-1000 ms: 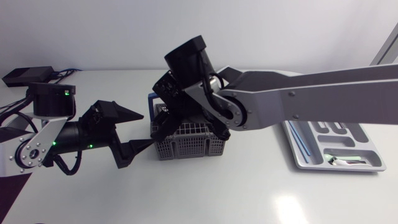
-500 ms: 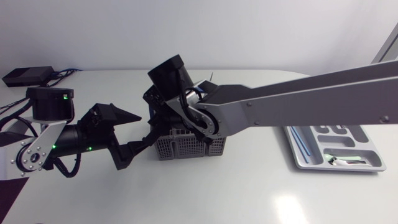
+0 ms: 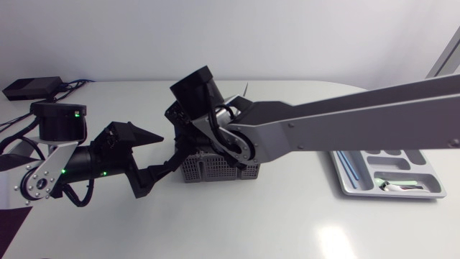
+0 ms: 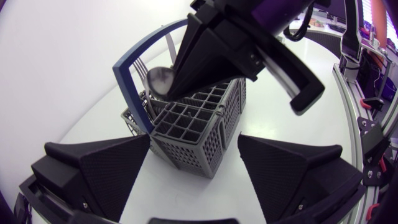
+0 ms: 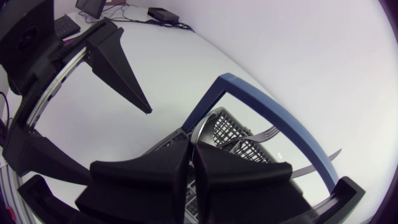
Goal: Sort the cutlery from the basket into the organizer compartments.
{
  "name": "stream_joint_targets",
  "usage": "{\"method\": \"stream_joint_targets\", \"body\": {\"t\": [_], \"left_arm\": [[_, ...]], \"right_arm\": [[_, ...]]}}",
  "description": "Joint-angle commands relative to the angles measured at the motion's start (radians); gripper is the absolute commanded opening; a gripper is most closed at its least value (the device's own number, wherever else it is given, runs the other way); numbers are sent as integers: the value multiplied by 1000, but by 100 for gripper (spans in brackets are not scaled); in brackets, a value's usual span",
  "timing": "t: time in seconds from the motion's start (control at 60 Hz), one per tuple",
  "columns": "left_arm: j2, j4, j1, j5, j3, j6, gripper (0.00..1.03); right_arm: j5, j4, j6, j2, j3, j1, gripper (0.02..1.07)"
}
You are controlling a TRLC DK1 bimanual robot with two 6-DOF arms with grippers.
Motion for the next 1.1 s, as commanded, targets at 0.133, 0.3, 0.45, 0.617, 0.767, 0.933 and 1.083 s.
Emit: {"method": "stream_joint_targets", "body": {"t": [0.133,0.3,0.45,0.617,0.767,0.933,1.083], "left_arm": [[14,14,-11,1,-22,-12,98],[10,14,-15,1,-20,-20,98],[-4,14,-16,-1,-19,-30,98],[-33,14,-31,1,-10,-60,98],[-81,12,-38,4,7,-95,98],[-127,-101,-1,151,70,-109,98],[-161,-224,33,264,121,-70,98]], "right_arm": [[26,59,-45,-143,-96,28,8],[14,44,-69,-218,-108,31,8],[-40,-24,-65,-289,-88,41,8],[-126,-143,-29,-332,-27,43,8],[-236,-248,-3,-370,27,40,8],[-403,-346,-3,-426,58,12,8],[-508,-415,-34,-470,62,-1,8]]}}
